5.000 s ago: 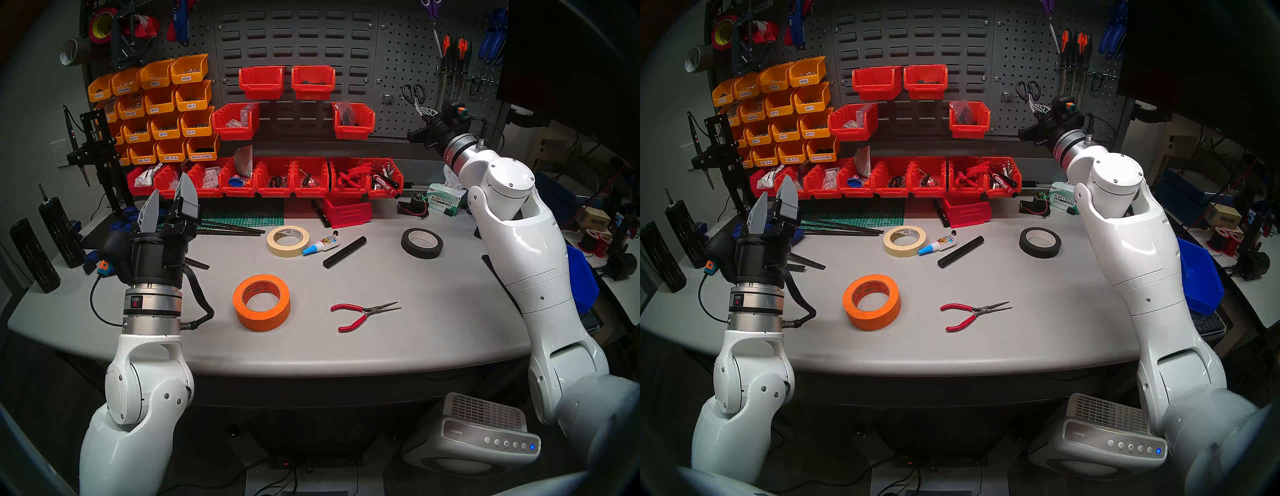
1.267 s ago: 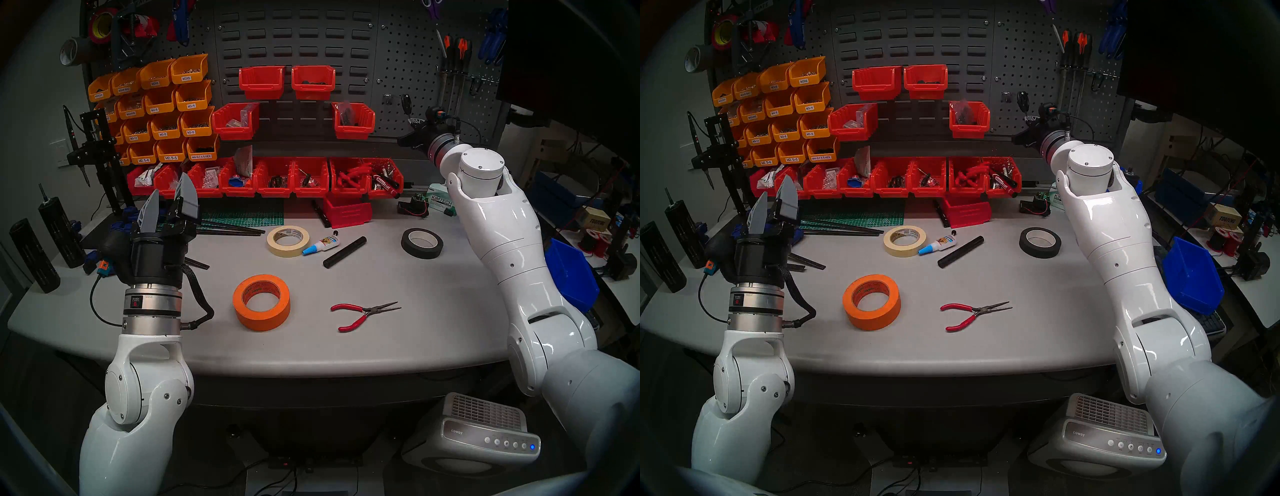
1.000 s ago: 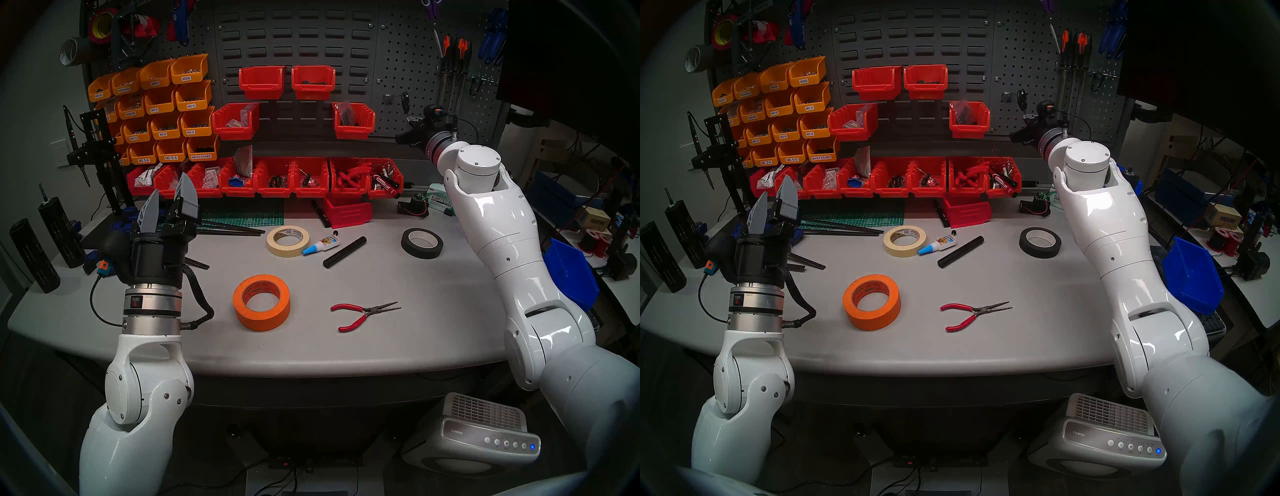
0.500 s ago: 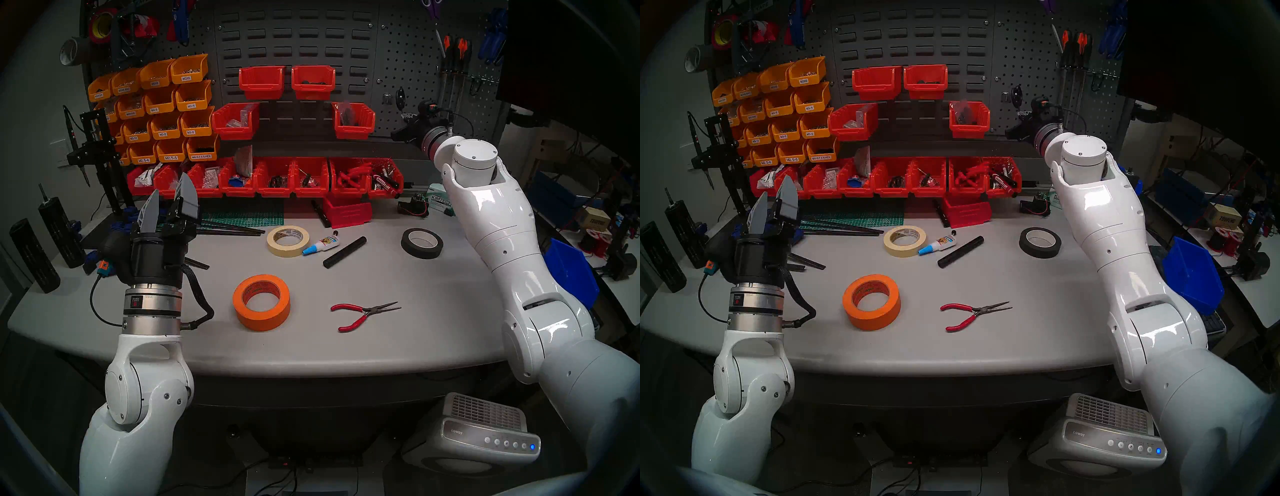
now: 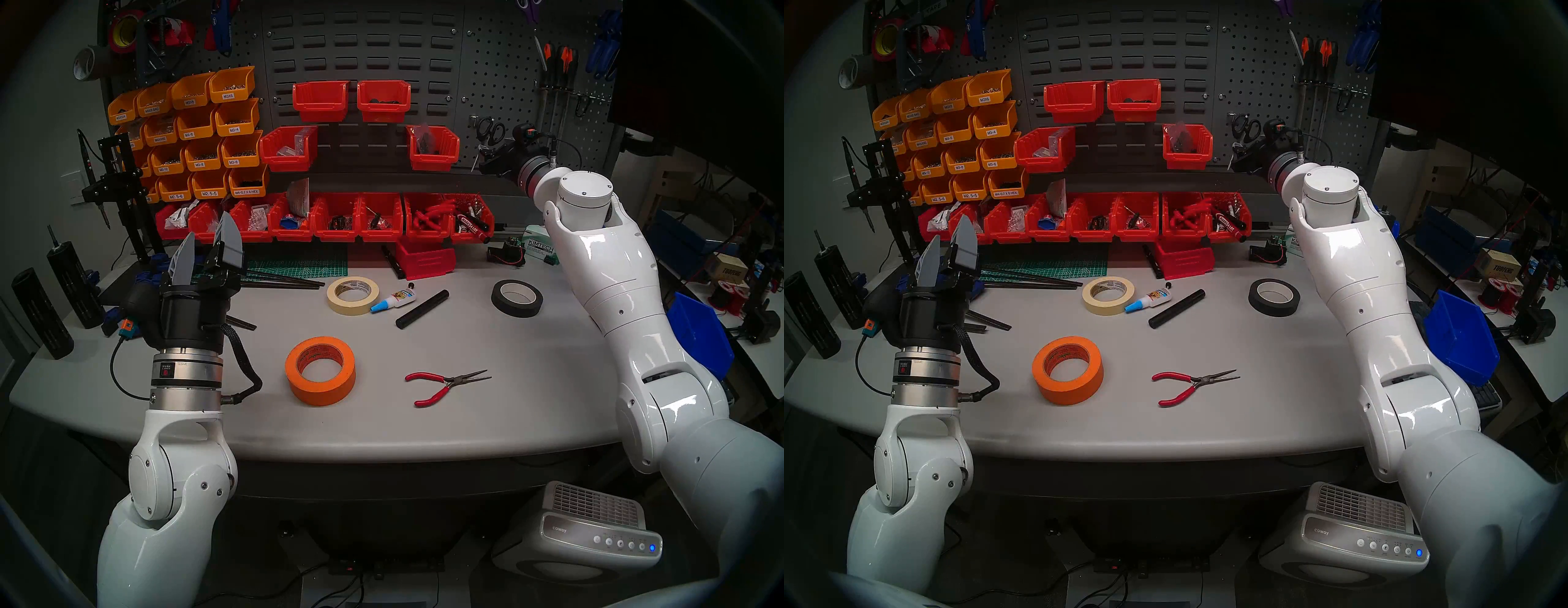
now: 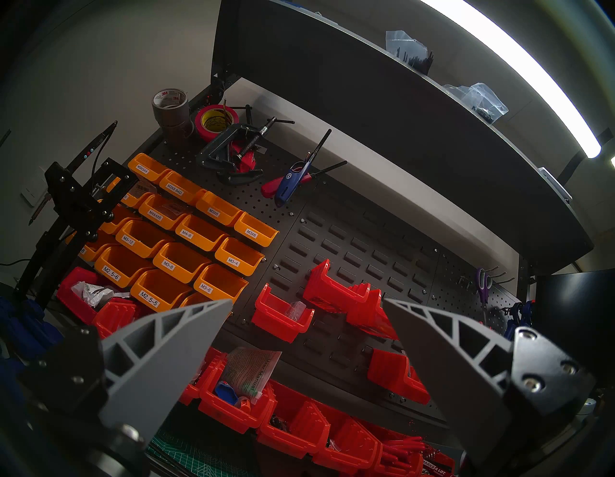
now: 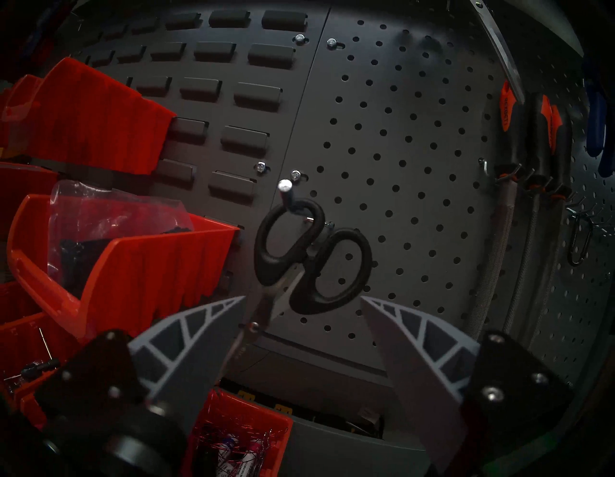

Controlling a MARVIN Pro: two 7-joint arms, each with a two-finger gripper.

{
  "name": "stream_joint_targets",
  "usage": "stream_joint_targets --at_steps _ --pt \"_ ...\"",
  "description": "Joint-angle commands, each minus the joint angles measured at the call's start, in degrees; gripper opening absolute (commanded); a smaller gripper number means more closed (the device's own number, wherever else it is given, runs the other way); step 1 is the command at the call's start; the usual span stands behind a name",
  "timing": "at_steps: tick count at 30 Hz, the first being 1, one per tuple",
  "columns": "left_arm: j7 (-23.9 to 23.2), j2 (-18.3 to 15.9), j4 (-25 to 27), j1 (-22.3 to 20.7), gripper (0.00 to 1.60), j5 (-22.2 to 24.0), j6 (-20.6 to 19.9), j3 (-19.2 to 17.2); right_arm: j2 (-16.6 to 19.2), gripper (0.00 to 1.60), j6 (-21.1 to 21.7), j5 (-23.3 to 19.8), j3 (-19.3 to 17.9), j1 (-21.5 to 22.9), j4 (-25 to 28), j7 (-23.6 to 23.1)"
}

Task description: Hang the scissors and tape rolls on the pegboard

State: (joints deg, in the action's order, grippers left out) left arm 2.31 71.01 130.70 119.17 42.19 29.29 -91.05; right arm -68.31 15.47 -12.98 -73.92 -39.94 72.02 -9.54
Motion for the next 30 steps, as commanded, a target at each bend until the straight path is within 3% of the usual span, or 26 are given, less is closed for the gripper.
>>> stream_joint_targets --at_steps 1,13,30 --pt "-0.2 0.1 1.7 -0.5 1.6 0.1 0.5 -0.1 1.7 1.27 0.0 -0.9 -0.9 -1.7 6.7 -1.3" --pt "-0.2 0.1 1.6 -0.6 1.6 0.0 0.5 -0.1 5.3 1.33 -1.0 -1.1 -1.6 -8.2 14.7 -3.2" --pt "-0.2 0.0 1.5 -0.6 1.6 0.0 0.5 -0.1 7.7 1.26 0.8 -6.5 -0.7 -17.8 25.4 -13.3"
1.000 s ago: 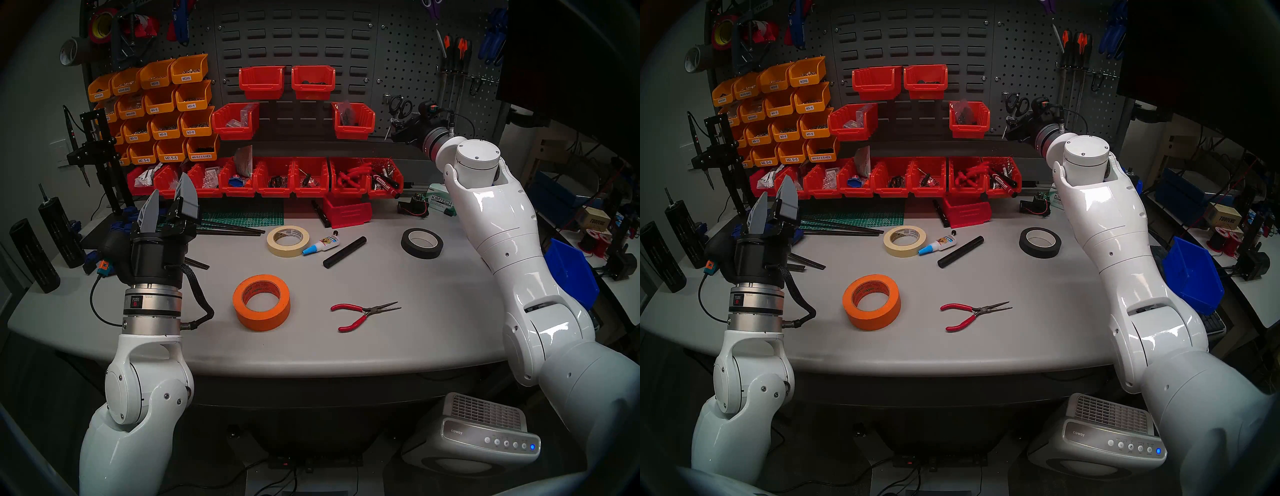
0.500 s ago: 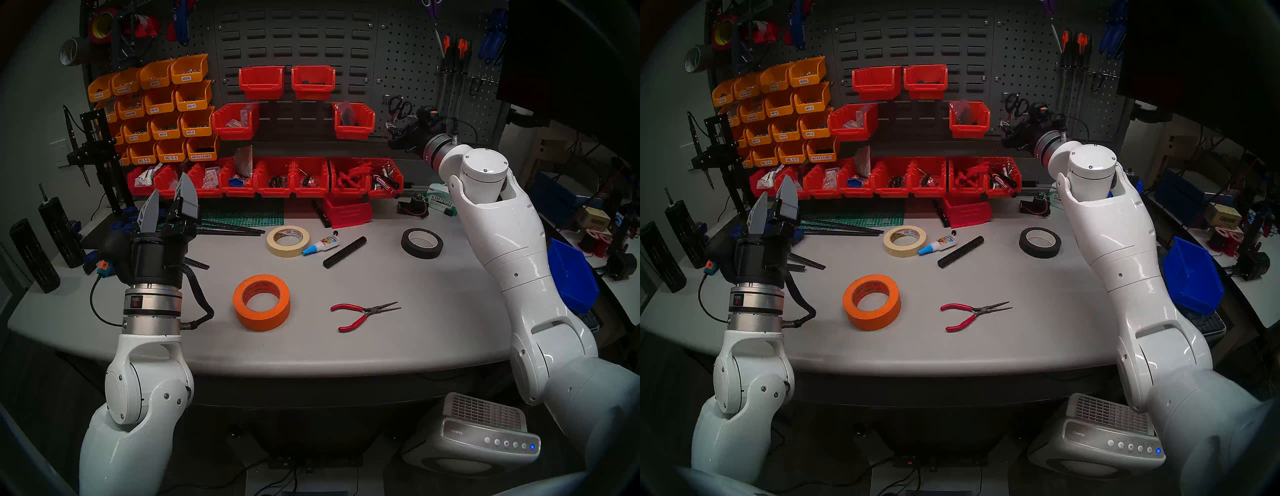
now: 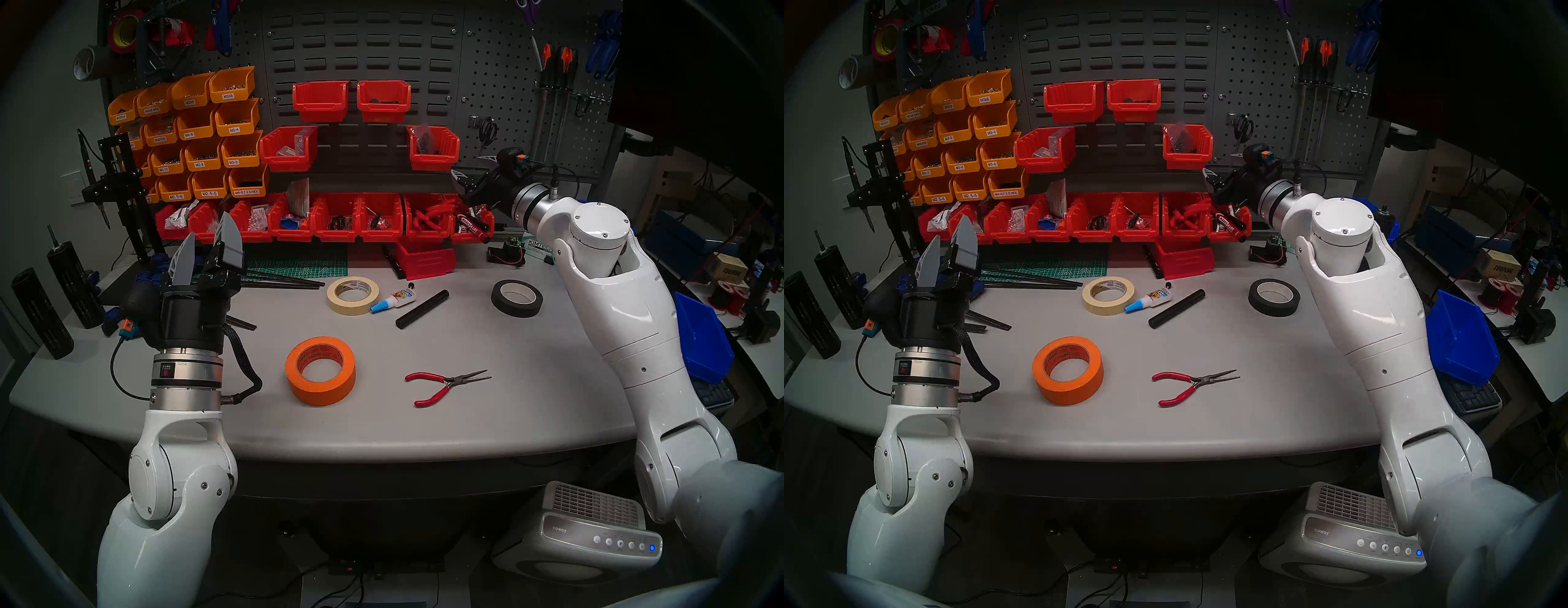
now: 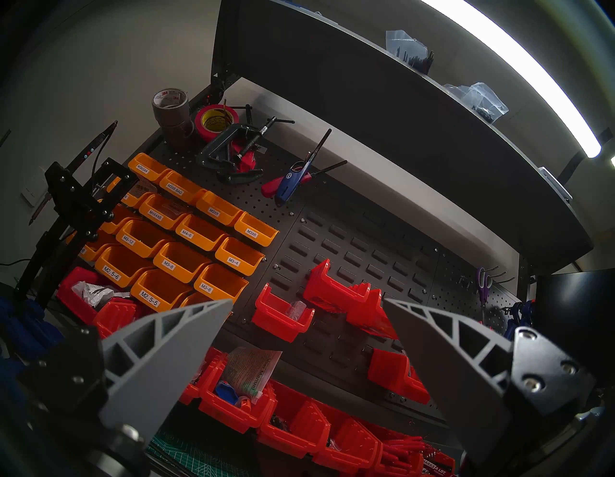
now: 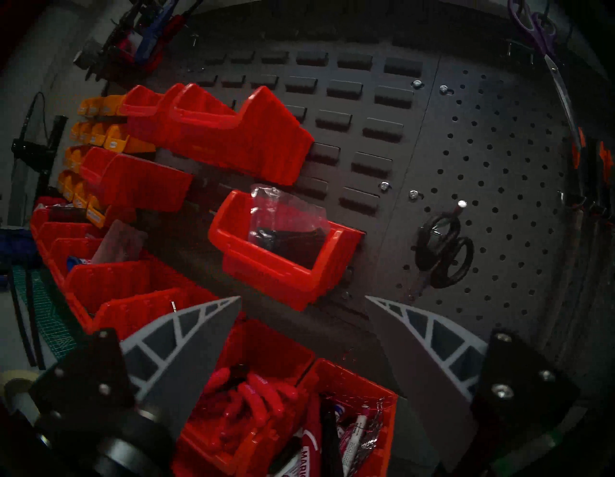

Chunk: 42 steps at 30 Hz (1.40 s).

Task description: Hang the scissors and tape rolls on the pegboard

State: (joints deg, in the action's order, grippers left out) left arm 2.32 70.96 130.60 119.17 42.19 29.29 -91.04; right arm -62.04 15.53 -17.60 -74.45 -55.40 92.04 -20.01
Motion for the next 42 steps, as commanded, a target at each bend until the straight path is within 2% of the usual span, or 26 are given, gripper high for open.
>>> stream_joint_targets --at_steps 1,5,7,8,10,16,17,19,22,29,31,32,42 --pt "-0.2 0.1 1.6 -0.6 1.6 0.0 0.5 -0.1 1.6 1.24 1.3 -2.4 -0.6 -3.5 7.0 -2.7" --pt "-0.2 0.1 1.6 -0.6 1.6 0.0 0.5 -0.1 2.5 1.23 3.7 -3.3 -0.8 -5.6 10.1 -3.8" --pt "-0.2 0.1 1.6 -0.6 1.6 0.0 0.5 -0.1 2.3 1.22 3.8 -3.6 -0.7 -5.4 9.4 -4.2" --pt "-0.2 0.1 1.7 -0.6 1.6 0.0 0.5 -0.1 2.8 1.22 5.3 -3.7 -0.9 -6.4 11.4 -3.9" --pt "-0.2 0.1 1.7 -0.6 1.6 0.0 0.5 -0.1 2.6 1.2 6.8 -4.3 -0.6 -6.3 11.4 -4.6" --pt "-0.2 0.1 1.8 -0.5 1.6 0.1 0.6 -0.1 2.5 1.17 15.6 -5.7 -0.6 -7.4 16.0 -3.8" --pt "-0.2 0.1 1.8 -0.5 1.6 0.1 0.6 -0.1 2.6 1.17 15.0 -6.0 0.1 -6.9 15.2 -4.0" --pt "-0.2 0.1 1.8 -0.5 1.6 0.1 0.6 -0.1 1.0 1.16 17.8 -7.1 -0.2 -6.2 14.5 -4.6" --pt "-0.2 0.1 1.8 -0.5 1.6 0.1 0.6 -0.1 0.3 1.14 18.6 -7.1 0.9 -5.1 13.7 -4.8" --pt "-0.2 0.1 1.8 -0.5 1.6 0.1 0.6 -0.1 -1.4 1.23 19.0 -7.2 1.9 -3.7 12.5 -4.4" --pt "-0.2 0.1 1.8 -0.5 1.6 0.1 0.6 -0.1 -1.6 1.53 19.3 -7.6 1.5 -4.2 13.5 -3.9" --pt "-0.2 0.1 1.8 -0.5 1.6 0.1 0.6 -0.1 -1.6 1.6 19.3 -7.7 1.5 -4.2 13.5 -3.9" --pt "-0.2 0.1 1.8 -0.5 1.6 0.1 0.6 -0.1 -1.7 1.6 19.5 -7.9 1.6 -4.2 13.5 -3.4"
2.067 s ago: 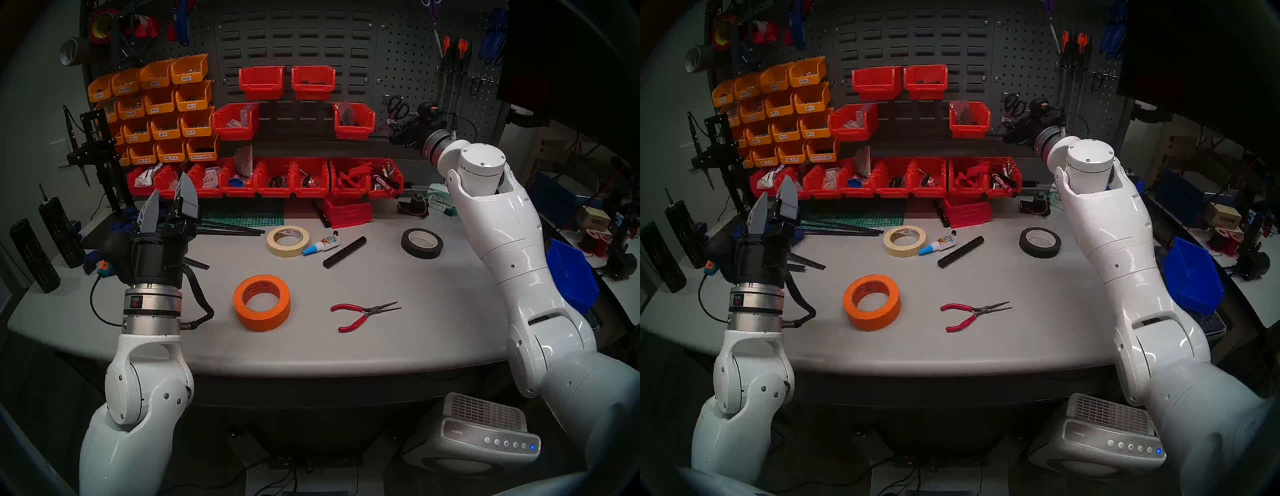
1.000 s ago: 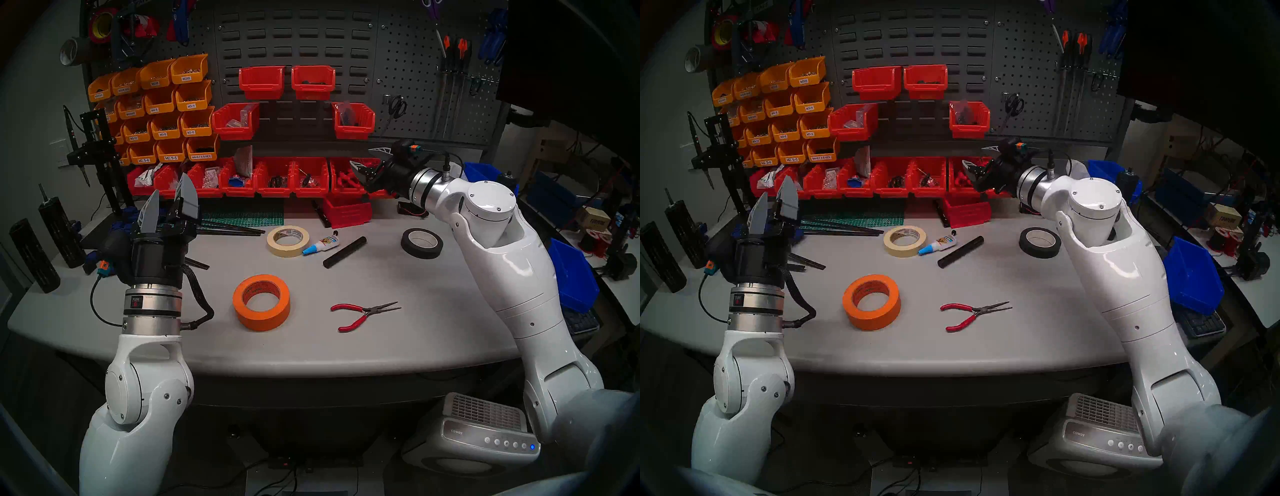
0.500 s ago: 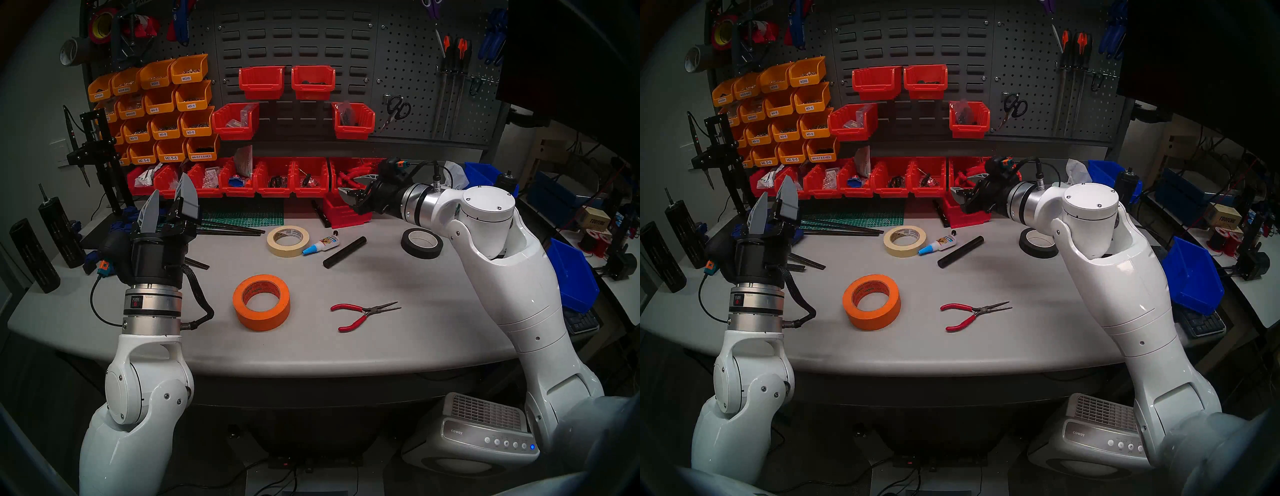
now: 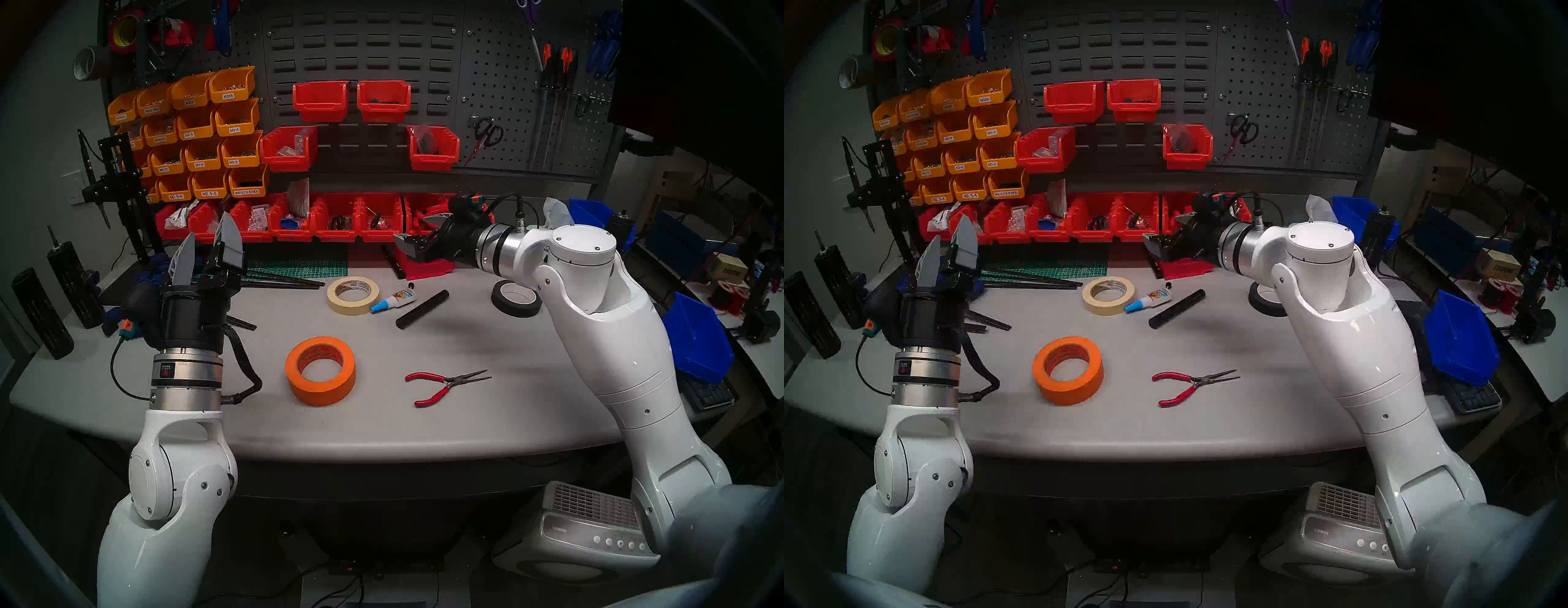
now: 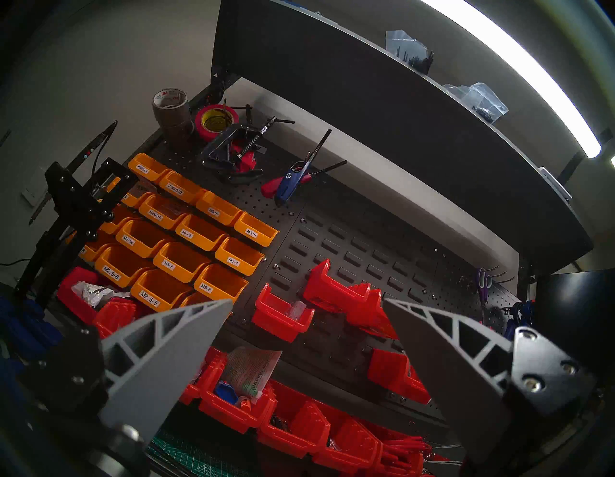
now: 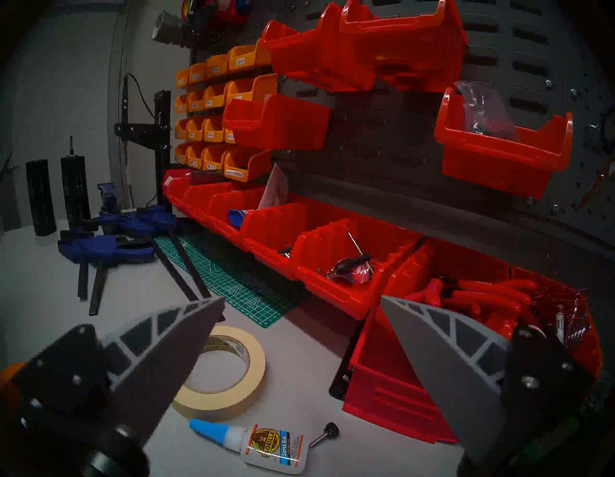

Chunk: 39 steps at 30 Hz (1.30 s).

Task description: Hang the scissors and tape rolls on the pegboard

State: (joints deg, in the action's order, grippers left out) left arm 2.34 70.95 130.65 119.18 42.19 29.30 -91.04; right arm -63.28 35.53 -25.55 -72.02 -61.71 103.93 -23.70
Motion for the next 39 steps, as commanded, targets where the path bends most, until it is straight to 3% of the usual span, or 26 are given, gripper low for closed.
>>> stream_joint_targets --at_steps 1,4,9,28,39 --pt "-0.2 0.2 1.8 -0.5 1.6 0.1 0.6 -0.1 -0.1 1.6 0.0 0.2 -1.0 1.6 2.4 0.6" --pt "-0.2 0.2 1.8 -0.5 1.6 0.1 0.6 -0.1 1.5 1.6 4.6 -1.5 -1.8 -1.5 6.1 0.6" --pt "-0.2 0.2 1.8 -0.5 1.6 0.1 0.6 -0.1 1.4 1.6 6.8 -2.8 -1.7 -3.9 6.6 0.7" --pt "-0.2 0.1 1.7 -0.5 1.6 0.1 0.6 -0.1 -1.6 1.6 5.0 -2.5 4.2 4.8 -8.1 -4.2" --pt "-0.2 0.1 1.6 -0.6 1.6 0.0 0.5 -0.1 -3.8 1.6 3.4 -0.6 7.0 8.9 -13.3 -6.6"
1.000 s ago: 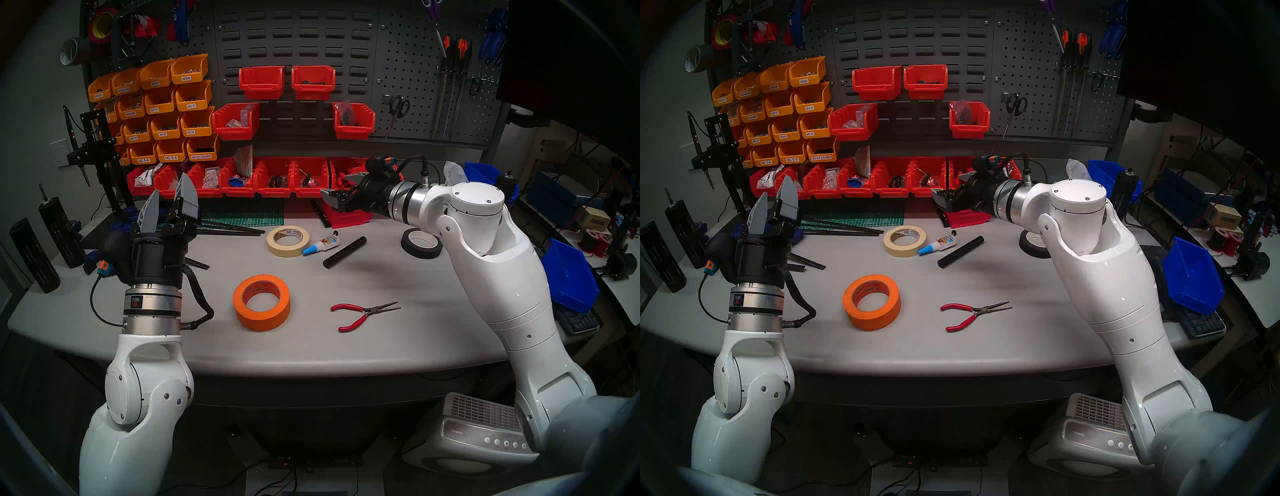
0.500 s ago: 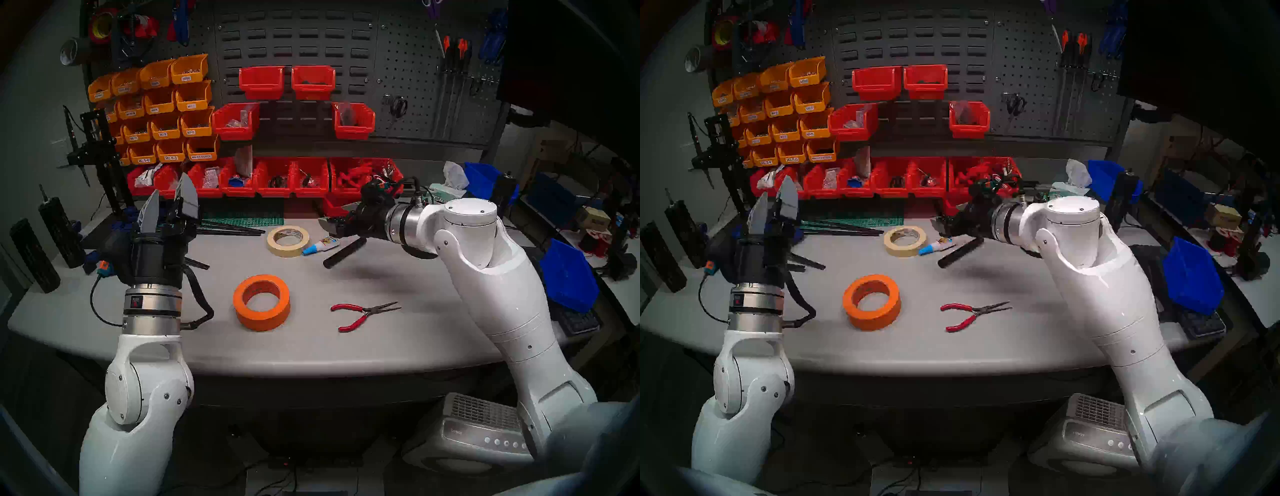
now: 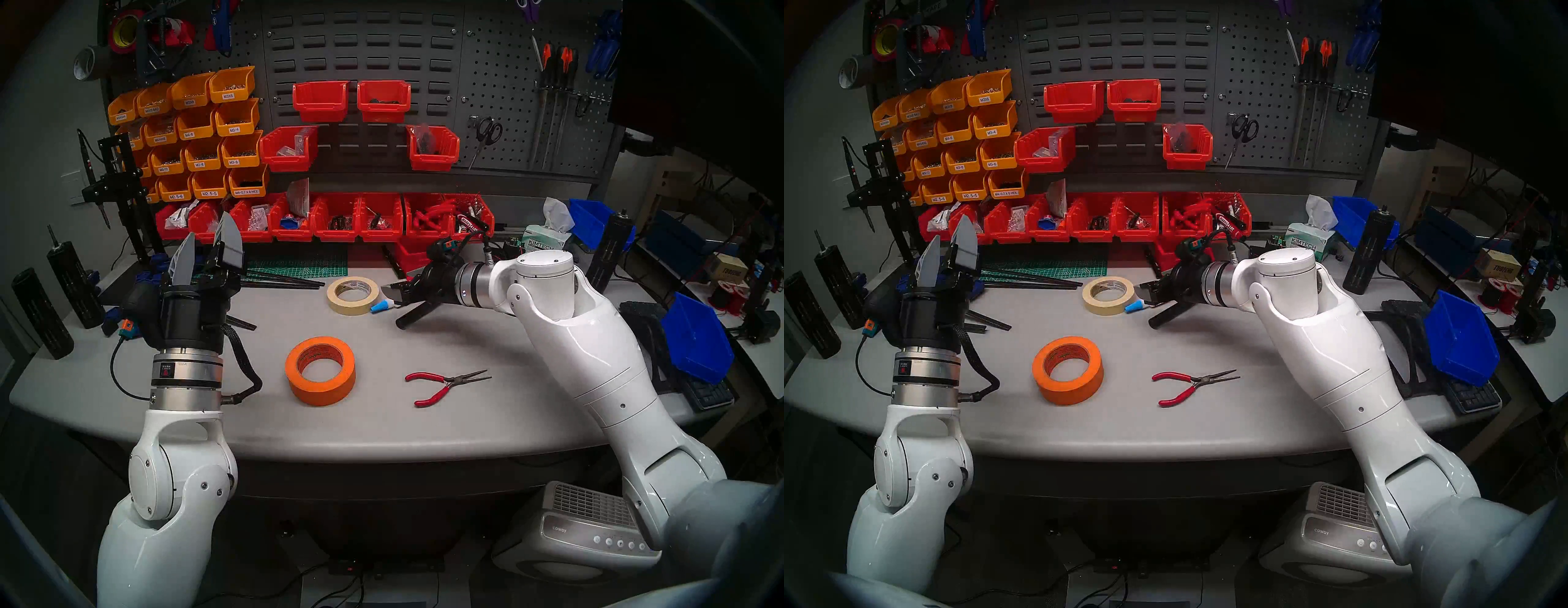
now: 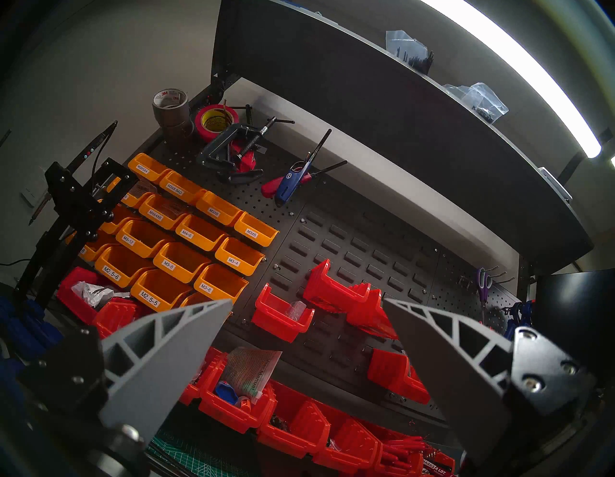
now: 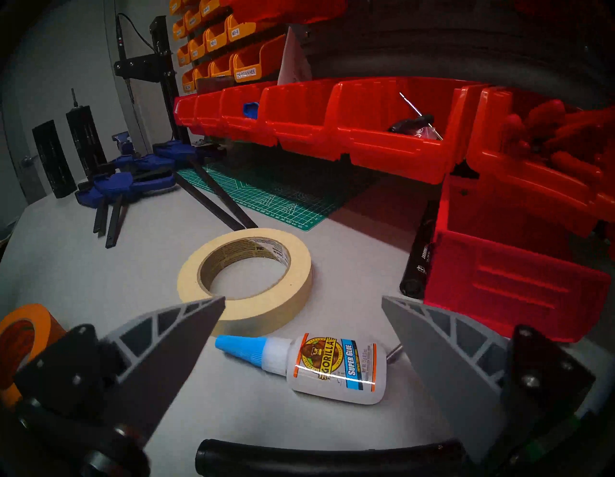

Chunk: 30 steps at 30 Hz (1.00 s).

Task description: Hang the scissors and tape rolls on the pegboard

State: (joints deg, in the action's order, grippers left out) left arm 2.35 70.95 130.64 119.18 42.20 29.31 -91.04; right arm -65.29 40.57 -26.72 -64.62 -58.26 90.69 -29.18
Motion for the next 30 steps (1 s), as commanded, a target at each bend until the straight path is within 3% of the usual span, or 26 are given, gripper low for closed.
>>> stream_joint_targets --at_steps 1,11,14,15,19,21,30 --pt "-0.2 0.1 1.6 -0.6 1.6 0.0 0.5 -0.1 -2.0 1.6 -1.9 1.2 -0.5 5.8 -0.3 -1.3" --pt "-0.2 0.1 1.7 -0.6 1.6 0.0 0.5 -0.1 -4.2 1.6 -2.0 3.5 0.6 9.3 -5.7 -4.2" --pt "-0.2 0.1 1.7 -0.6 1.6 0.0 0.5 -0.1 -4.8 1.6 -2.4 3.4 2.8 12.3 -9.1 -5.3" --pt "-0.2 0.1 1.7 -0.6 1.6 0.0 0.5 -0.1 -5.8 1.6 -2.6 4.5 1.4 10.8 -8.5 -5.4" --pt "-0.2 0.1 1.6 -0.6 1.6 0.0 0.5 -0.1 -7.0 1.6 -3.3 4.8 3.4 14.0 -12.4 -6.7" --pt "-0.2 0.1 1.6 -0.6 1.6 0.0 0.5 -0.1 -7.8 1.6 -3.5 5.6 2.3 12.9 -12.0 -6.6" --pt "-0.2 0.1 1.6 -0.6 1.6 0.0 0.5 -0.1 -9.3 1.6 -4.1 7.5 5.3 17.0 -17.3 -9.5"
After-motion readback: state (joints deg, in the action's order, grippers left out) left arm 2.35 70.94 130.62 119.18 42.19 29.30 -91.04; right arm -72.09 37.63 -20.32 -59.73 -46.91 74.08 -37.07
